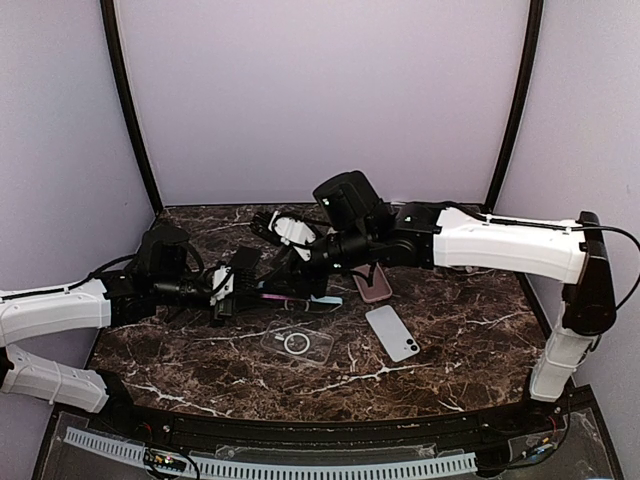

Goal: Take the phone out of the phone case
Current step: Remove the phone case from the phone.

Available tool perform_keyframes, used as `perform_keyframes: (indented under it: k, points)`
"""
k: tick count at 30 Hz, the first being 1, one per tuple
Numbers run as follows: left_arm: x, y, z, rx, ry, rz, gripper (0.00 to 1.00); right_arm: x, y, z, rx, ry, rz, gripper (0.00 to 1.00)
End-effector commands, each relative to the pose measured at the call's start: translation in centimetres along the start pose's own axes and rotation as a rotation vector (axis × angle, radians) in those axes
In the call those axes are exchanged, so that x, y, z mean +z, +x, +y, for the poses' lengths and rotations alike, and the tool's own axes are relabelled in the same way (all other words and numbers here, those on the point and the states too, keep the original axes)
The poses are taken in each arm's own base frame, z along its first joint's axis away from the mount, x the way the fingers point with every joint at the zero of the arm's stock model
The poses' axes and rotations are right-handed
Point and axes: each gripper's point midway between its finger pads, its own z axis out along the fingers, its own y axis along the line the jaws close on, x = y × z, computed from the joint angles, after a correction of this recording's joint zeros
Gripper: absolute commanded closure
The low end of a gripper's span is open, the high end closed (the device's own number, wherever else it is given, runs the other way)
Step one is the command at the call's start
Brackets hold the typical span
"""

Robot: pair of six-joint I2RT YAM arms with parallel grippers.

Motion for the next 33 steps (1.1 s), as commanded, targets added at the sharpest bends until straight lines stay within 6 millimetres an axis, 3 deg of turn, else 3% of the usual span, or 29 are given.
perform_keyframes:
  k: [1,13,19,33]
  points:
    - [-0.5,-3.1,1.6,0.055,-0.042,-0.081,1.0,0.0,-2.2,0.2,-0.02,-0.008,-0.06,0.55]
    - [-0.6,-3.1,1.9,0.06,-0.06,-0.07,1.0,0.7,-0.9,1.1,-0.022,-0.039,-0.014,0.58]
    - [-0.7,-3.2,2.0,0.066,-0.067,-0.073,1.0,1.3,0.8,0.6,-0.037,-0.003,0.047,0.66]
    - [-0.7,-3.0,2.3,0.067,-0.083,-0.06,1.0,1.3,1.4,1.5,-0.047,-0.031,0.073,0.74]
